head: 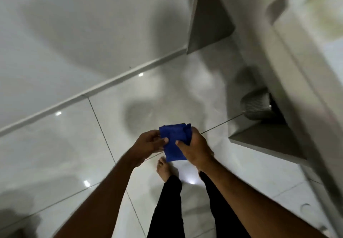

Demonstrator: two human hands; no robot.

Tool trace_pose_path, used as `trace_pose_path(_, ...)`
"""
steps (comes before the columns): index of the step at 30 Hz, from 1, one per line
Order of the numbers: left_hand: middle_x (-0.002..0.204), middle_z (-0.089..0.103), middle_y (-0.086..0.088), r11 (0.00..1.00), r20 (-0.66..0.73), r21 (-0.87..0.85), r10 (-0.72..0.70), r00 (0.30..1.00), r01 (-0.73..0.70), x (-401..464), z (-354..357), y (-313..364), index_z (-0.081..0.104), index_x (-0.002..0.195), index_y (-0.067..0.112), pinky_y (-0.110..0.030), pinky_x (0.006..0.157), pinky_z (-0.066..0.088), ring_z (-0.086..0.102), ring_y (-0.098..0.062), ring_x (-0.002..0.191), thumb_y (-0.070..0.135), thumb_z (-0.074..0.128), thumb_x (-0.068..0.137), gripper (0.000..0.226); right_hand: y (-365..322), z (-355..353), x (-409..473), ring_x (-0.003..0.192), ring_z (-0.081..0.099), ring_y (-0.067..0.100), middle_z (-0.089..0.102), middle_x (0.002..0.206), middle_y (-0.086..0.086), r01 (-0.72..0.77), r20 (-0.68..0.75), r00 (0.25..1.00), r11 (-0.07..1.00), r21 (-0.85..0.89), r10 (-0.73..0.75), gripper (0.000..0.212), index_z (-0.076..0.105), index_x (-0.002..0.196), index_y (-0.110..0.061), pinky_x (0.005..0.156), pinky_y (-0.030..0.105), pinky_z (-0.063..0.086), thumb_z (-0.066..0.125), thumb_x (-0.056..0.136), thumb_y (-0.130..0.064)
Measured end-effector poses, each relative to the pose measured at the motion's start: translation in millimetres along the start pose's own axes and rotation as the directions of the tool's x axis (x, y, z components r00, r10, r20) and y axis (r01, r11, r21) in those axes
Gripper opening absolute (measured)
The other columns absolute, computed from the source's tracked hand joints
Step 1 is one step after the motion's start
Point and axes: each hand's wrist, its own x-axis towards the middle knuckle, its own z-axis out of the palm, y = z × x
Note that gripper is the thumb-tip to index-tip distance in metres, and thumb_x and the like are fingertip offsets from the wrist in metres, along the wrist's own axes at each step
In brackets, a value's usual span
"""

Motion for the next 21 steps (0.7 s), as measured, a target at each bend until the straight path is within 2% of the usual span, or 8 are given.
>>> trace_pose_path(3,0.104,0.075,-0.016,0.988,-0.031,0.035,0.149,0.988,-0.148,-84.2,23.8,77.6,0.062,0.115,0.003,-0.037,0.079,0.06,0.072,-0.03,0.094,0.007,0.067,0.088,0.028,-77.4,-47.2,-68.8,0.086,0.055,0.011,0.056,0.099,-0.008,0.15,-0.072,0.985,0.987,-0.061,-0.154,0.043,0.052,0.119,-0.013,0.06,0.009,0.038,0.073,0.083,-0.021)
trace_pose_path(6,0.096,0.077,-0.011,0.962,-0.125,0.032,0.273,0.954,-0.271,-151.2,51.9,135.5,0.058,0.119,0.006,-0.033,0.07,0.06,0.074,-0.028,0.092,0.012,0.068,0.089,0.032,-137.9,-88.1,-124.3,0.092,0.054,0.011,0.057,0.107,-0.006,0.257,-0.114,0.957,0.962,-0.091,-0.266,0.045,0.051,0.122,-0.016,0.064,0.01,0.039,0.072,0.083,-0.021)
trace_pose_path(8,0.083,0.078,-0.003,0.944,-0.142,0.059,0.331,0.933,-0.326,-176.4,65.4,158.3,0.055,0.122,0.009,-0.028,0.064,0.059,0.075,-0.022,0.084,0.018,0.068,0.09,0.036,-162.5,-108.0,-148.8,0.097,0.056,0.014,0.058,0.113,-0.001,0.31,-0.146,0.934,0.943,-0.118,-0.325,0.047,0.05,0.123,-0.017,0.073,0.017,0.043,0.072,0.081,-0.019)
trace_pose_path(12,0.091,0.078,-0.008,0.919,-0.086,0.147,0.38,0.921,-0.365,-205.0,88.1,188.2,0.044,0.129,0.023,-0.041,0.078,0.06,0.074,-0.025,0.092,0.024,0.065,0.092,0.042,-181.1,-137.0,-184.7,0.107,0.06,0.016,0.061,0.121,-0.001,0.362,-0.246,0.9,0.931,-0.04,-0.36,0.056,0.047,0.13,-0.019,0.081,0.023,0.048,0.073,0.08,-0.018)
trace_pose_path(14,0.094,0.077,-0.01,0.899,-0.051,0.177,0.415,0.908,-0.401,-207.7,99.0,199.4,0.048,0.128,0.024,-0.041,0.077,0.061,0.074,-0.025,0.093,0.023,0.064,0.093,0.039,-182.5,-148.2,-192.0,0.111,0.059,0.016,0.061,0.125,-0.001,0.37,-0.303,0.885,0.929,-0.005,-0.354,0.058,0.046,0.133,-0.02,0.084,0.023,0.049,0.072,0.081,-0.016)
trace_pose_path(17,0.081,0.077,-0.006,0.846,-0.093,0.242,0.508,0.856,-0.475,-201.2,130.6,216.7,0.06,0.118,0.024,-0.029,0.065,0.061,0.075,-0.023,0.086,0.026,0.063,0.094,0.025,-175.7,-175.5,-198.9,0.111,0.059,0.011,0.06,0.127,-0.003,0.389,-0.408,0.85,0.919,0.06,-0.334,0.062,0.044,0.136,-0.02,0.077,0.011,0.047,0.073,0.081,-0.015)
trace_pose_path(19,0.078,0.076,-0.003,0.817,-0.152,0.28,0.557,0.817,-0.504,-189.7,158.3,228.1,0.063,0.107,0.024,-0.03,0.064,0.061,0.075,-0.022,0.082,0.032,0.063,0.092,0.017,-169.3,-200.4,-201.3,0.105,0.057,0.007,0.059,0.124,-0.003,0.404,-0.513,0.805,0.909,0.104,-0.299,0.069,0.042,0.136,-0.021,0.061,0.0,0.044,0.078,0.077,-0.015)
trace_pose_path(21,0.084,0.074,-0.002,0.773,-0.148,0.389,0.589,0.795,-0.5,-173.6,196.4,241.5,0.06,0.097,0.031,-0.035,0.067,0.062,0.073,-0.018,0.08,0.04,0.064,0.09,0.012,-158.8,-236.4,-200.8,0.101,0.06,0.011,0.063,0.118,0.001,0.406,-0.612,0.747,0.907,0.111,-0.259,0.067,0.043,0.13,-0.021,0.053,-0.003,0.044,0.081,0.075,-0.015)
